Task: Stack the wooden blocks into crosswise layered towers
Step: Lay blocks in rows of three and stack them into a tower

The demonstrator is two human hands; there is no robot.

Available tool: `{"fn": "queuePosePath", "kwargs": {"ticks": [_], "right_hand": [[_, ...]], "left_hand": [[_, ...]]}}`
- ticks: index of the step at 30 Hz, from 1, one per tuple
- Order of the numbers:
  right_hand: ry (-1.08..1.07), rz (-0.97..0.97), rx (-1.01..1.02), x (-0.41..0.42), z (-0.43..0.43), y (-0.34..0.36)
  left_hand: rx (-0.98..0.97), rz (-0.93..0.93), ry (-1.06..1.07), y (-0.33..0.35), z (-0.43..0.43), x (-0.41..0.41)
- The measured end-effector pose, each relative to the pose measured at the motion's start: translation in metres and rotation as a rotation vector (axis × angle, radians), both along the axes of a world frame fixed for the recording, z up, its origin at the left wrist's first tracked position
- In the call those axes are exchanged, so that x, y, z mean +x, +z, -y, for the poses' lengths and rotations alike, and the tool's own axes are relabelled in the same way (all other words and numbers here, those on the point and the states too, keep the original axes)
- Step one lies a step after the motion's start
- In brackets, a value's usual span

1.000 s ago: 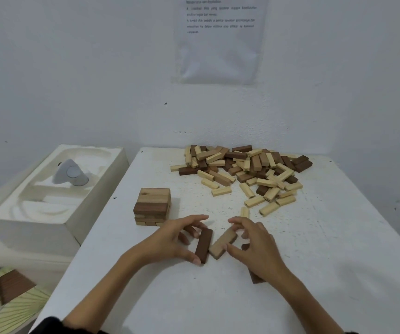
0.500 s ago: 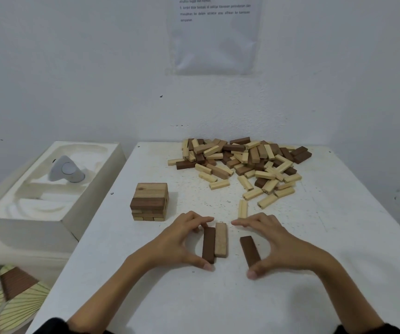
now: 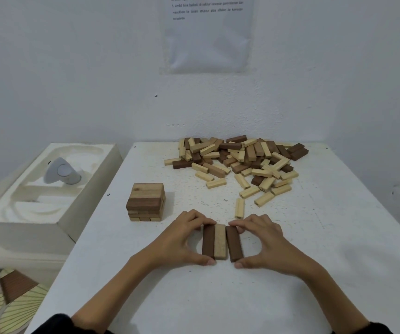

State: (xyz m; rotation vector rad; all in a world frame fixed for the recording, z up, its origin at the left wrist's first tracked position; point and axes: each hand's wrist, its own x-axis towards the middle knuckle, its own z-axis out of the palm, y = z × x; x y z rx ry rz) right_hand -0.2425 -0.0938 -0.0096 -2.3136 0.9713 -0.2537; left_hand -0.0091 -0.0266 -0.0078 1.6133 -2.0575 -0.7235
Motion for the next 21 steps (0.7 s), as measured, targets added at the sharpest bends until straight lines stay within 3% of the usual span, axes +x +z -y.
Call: {"fn": "queuePosePath", "kwargs": {"ticks": [21], "right_hand": [[-0.052, 0.037, -0.114, 0.0121, -0.0077, -0.0103]], "left_hand": [[-0.005, -0.069, 0.002, -0.0041, 0.0009, -0.0008]]}}
